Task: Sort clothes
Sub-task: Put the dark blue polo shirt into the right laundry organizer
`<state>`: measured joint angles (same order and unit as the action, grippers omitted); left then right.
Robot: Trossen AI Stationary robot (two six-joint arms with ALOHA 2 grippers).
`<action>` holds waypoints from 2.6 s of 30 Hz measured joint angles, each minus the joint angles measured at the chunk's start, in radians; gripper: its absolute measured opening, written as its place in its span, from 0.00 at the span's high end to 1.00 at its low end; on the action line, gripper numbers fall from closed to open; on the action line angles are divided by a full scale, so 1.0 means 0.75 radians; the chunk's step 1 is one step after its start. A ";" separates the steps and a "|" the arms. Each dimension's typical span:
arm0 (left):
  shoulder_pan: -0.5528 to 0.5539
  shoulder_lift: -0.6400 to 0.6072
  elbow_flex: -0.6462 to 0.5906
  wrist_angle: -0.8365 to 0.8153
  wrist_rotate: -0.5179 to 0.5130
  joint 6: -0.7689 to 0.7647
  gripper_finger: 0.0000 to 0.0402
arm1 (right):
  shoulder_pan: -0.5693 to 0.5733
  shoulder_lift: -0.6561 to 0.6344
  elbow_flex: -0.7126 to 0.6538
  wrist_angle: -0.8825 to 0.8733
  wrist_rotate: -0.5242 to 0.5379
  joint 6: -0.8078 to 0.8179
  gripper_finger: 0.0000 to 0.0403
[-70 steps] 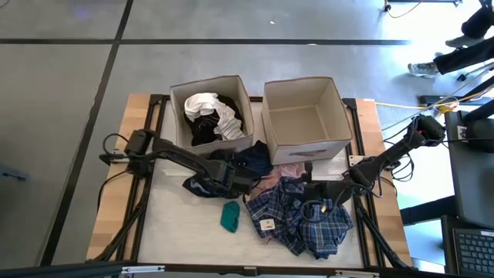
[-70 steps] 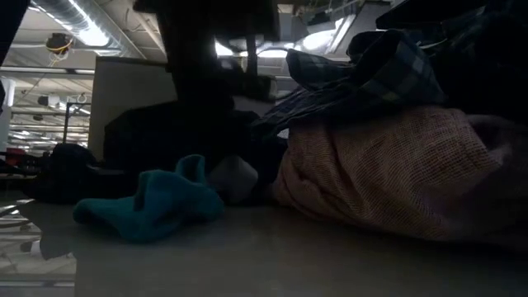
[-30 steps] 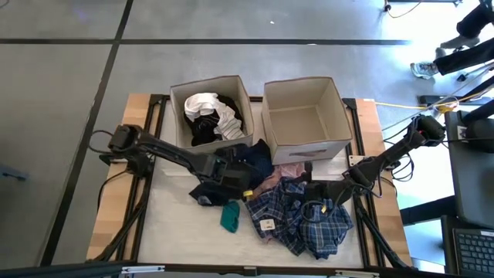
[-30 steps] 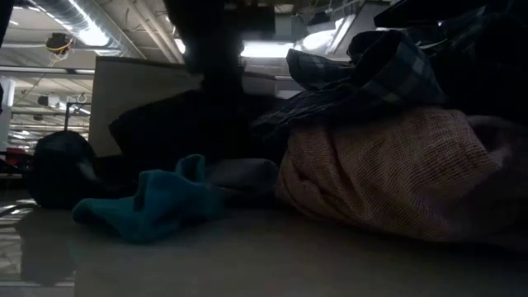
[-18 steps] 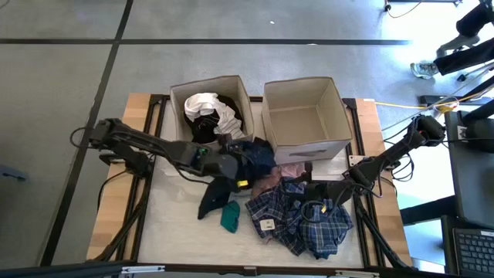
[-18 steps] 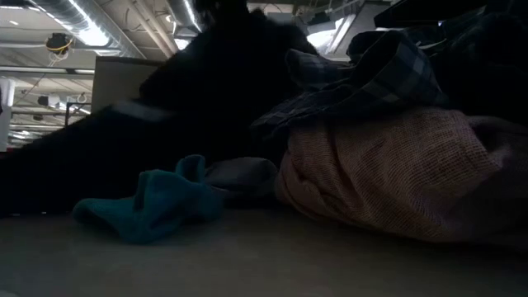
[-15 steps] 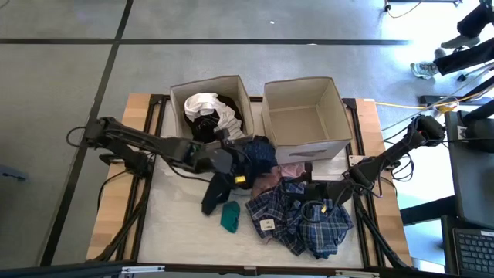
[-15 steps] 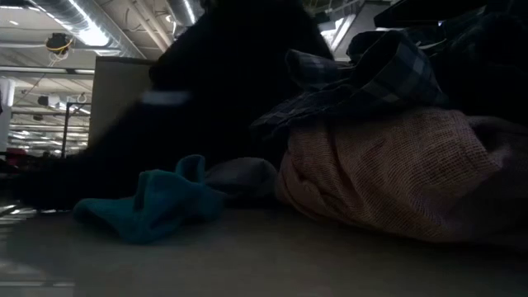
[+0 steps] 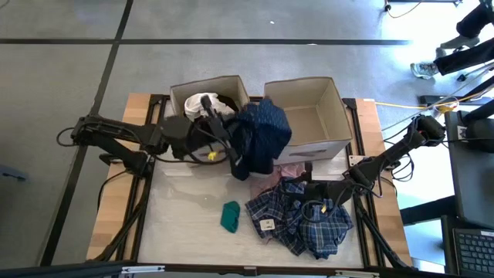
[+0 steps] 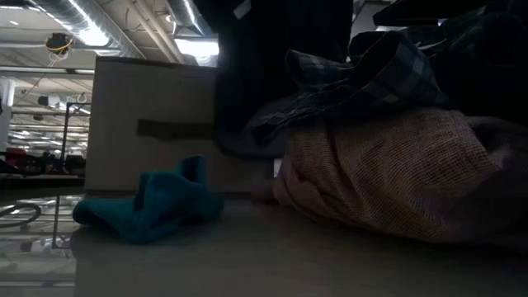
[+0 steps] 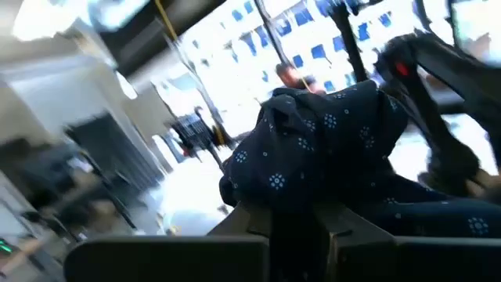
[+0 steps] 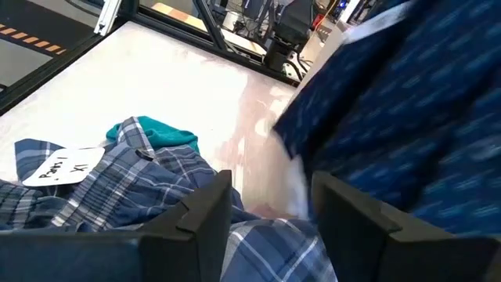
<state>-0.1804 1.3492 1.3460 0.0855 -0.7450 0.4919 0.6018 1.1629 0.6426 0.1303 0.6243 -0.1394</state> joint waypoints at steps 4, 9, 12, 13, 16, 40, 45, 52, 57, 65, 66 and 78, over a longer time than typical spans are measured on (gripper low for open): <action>0.070 -0.001 0.001 0.169 0.067 0.142 0.95 | 0.000 0.000 0.000 0.002 0.000 0.000 0.55; 0.192 -0.001 0.001 0.340 0.299 0.136 0.95 | 0.000 0.000 0.000 0.003 -0.001 -0.001 0.55; 0.272 0.007 0.001 0.460 0.443 0.090 0.95 | 0.000 0.000 0.000 0.004 0.000 -0.001 0.55; 0.298 0.009 0.001 0.501 0.490 0.082 0.95 | 0.000 0.000 -0.001 0.004 0.005 -0.001 0.55; 0.375 0.025 0.001 0.602 0.675 0.080 0.95 | 0.000 0.000 0.000 0.005 0.030 -0.001 0.55; 0.638 0.715 0.540 1.153 1.028 -0.199 0.95 | -0.001 -0.001 -0.001 0.012 0.064 -0.035 0.55; 0.638 0.808 0.632 1.075 1.032 -0.245 0.95 | 0.000 -0.001 0.000 0.010 0.063 -0.035 0.55; 0.657 0.877 0.631 0.852 1.032 -0.255 0.95 | -0.001 -0.001 -0.001 0.003 0.062 -0.035 0.55; 0.672 0.878 0.632 0.543 1.031 -0.255 0.95 | 0.000 -0.001 -0.001 0.000 0.062 -0.035 0.55; 0.697 0.879 0.631 0.098 1.028 -0.233 0.95 | 0.000 -0.001 0.000 0.000 0.061 -0.033 0.55; 0.697 0.879 0.631 0.045 1.027 -0.225 0.95 | -0.001 -0.001 0.000 0.000 0.061 -0.033 0.55; 0.696 0.879 0.631 -0.218 1.015 -0.323 0.88 | -0.001 -0.001 0.000 0.001 0.061 -0.031 0.55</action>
<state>0.3412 2.0085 1.8194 -0.0781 0.0164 0.2493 0.6014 1.1625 0.6426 0.1307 0.6697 -0.1623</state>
